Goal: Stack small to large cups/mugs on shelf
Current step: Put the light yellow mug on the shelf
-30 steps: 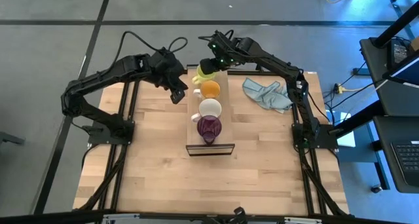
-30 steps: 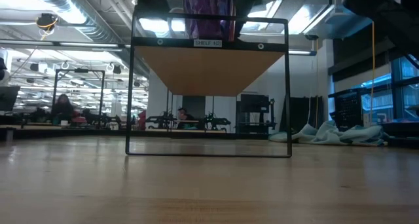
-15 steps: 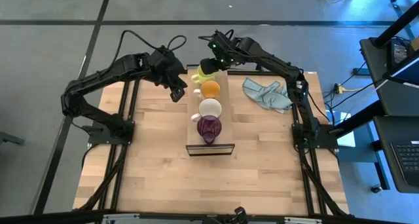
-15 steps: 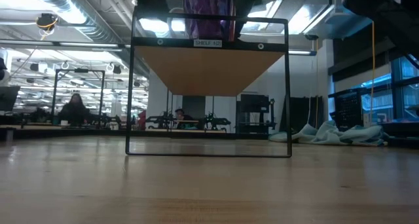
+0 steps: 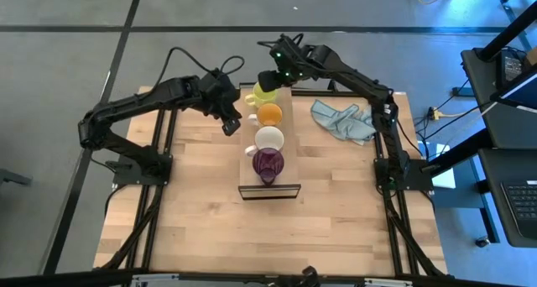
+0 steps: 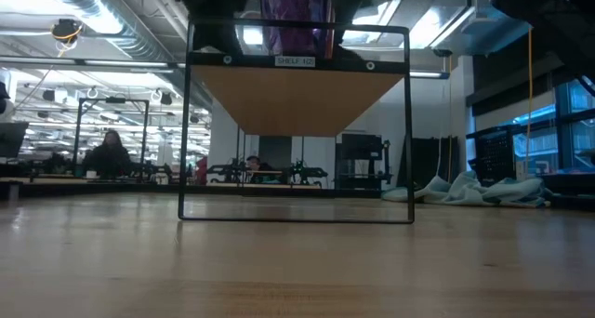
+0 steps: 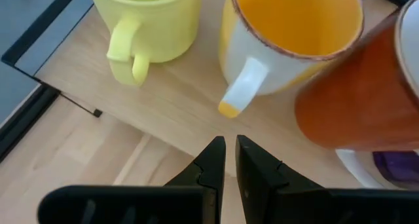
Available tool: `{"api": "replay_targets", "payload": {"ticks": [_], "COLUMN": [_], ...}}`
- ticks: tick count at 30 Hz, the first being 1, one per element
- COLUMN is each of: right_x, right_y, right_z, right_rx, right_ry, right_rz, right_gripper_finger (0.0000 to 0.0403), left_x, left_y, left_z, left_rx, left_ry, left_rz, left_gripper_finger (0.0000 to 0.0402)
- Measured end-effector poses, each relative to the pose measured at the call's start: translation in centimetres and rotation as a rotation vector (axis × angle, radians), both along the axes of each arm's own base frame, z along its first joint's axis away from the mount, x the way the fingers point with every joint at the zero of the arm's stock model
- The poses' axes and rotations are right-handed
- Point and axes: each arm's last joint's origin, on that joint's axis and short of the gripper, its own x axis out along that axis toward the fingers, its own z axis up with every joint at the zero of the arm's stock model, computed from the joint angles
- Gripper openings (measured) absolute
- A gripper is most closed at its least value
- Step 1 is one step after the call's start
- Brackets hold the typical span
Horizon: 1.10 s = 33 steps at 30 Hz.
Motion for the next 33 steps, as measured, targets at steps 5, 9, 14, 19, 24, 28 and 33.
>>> {"api": "replay_targets", "payload": {"ticks": [5,9,14,19,24,28,33], "right_x": [-0.6,-1.2,-1.7,-1.8,-1.8,-1.8,-1.8], "right_y": [0.4,1.0,1.4,1.5,1.5,1.4,1.4], "right_z": [1.2,2.6,3.9,4.1,4.1,4.1,4.1], "right_rx": [-0.027,-0.058,-0.101,-0.113,-0.121,-0.123,-0.128], "right_ry": [-0.021,-0.062,-0.096,-0.098,-0.093,-0.091,-0.087], "right_rz": [0.01,0.017,0.007,0.01,0.021,0.024,0.031], "right_gripper_finger": [0.013,0.013,0.013,0.013,0.0129,0.0129,0.0129], "left_x": [0.5,0.5,-0.1,-0.6,-0.5,-0.4,0.1], "left_y": [0.4,1.1,2.5,3.5,3.9,4.0,4.3], "left_z": [-0.5,-0.8,-1.7,-2.0,-2.1,-2.4,-3.2], "left_rx": [0.043,0.089,0.051,0.001,-0.014,-0.014,-0.03], "left_ry": [-0.041,-0.056,-0.054,-0.084,-0.132,-0.136,-0.133], "left_rz": [0.024,0.077,0.112,0.109,0.092,0.092,0.103], "left_gripper_finger": [0.003,0.003,0.003,0.003,0.003,0.003,0.003]}}
